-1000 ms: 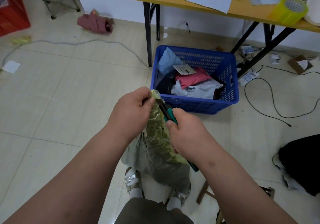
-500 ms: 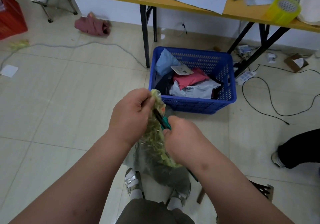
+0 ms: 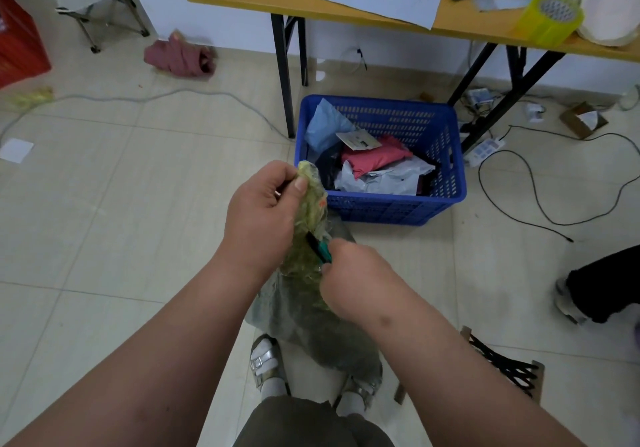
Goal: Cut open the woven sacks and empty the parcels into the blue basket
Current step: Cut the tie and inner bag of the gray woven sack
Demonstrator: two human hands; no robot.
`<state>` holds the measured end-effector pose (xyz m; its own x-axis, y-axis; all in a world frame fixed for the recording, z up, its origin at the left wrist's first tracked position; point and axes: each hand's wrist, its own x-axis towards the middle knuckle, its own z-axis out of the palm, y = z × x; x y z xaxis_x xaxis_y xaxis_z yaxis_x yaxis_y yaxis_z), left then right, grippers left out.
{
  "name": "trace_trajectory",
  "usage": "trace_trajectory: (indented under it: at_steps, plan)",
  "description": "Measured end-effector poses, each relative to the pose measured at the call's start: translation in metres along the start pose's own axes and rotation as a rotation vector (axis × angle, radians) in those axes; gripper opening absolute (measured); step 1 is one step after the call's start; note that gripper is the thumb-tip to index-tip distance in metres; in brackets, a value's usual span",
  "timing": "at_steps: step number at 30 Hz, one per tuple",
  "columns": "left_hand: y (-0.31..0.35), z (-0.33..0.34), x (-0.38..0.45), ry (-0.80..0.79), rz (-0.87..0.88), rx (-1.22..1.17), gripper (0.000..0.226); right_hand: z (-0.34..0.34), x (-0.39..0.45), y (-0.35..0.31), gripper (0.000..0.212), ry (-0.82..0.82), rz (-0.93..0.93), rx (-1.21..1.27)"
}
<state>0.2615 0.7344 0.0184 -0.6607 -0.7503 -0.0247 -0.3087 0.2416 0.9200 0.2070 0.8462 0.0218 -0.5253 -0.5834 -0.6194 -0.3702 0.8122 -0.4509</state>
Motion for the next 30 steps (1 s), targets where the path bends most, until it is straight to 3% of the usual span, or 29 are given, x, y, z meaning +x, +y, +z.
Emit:
trace_trajectory:
  at_steps: [4, 7, 16, 22, 25, 27, 30]
  plan:
    - [0.014, -0.001, 0.010, 0.056, 0.018, -0.058, 0.026, 0.000, -0.005, -0.004, 0.004, 0.078, -0.041, 0.011]
    - [0.009, -0.006, 0.015, 0.150, -0.020, -0.141, 0.021, 0.003, -0.015, 0.003, 0.007, 0.095, -0.046, -0.010]
    - [0.045, -0.007, 0.015, 0.193, 0.147, -0.091, 0.018, -0.014, -0.037, 0.001, 0.006, -0.043, 0.034, -0.024]
    - [0.113, -0.026, 0.038, 0.058, 0.294, -0.189, 0.020, -0.049, -0.039, -0.003, 0.002, 0.209, -0.101, -0.078]
    - [0.136, -0.032, 0.039, -0.009, 0.339, -0.216, 0.018, -0.064, -0.038, -0.009, 0.012, 0.317, -0.196, -0.116]
    - [0.147, -0.038, 0.040, 0.012, 0.356, -0.259, 0.017, -0.067, -0.043, -0.005, 0.023, 0.338, -0.211, -0.109]
    - [0.157, -0.048, 0.039, 0.073, 0.350, -0.348, 0.015, -0.078, -0.052, 0.005, 0.018, 0.320, -0.191, -0.114]
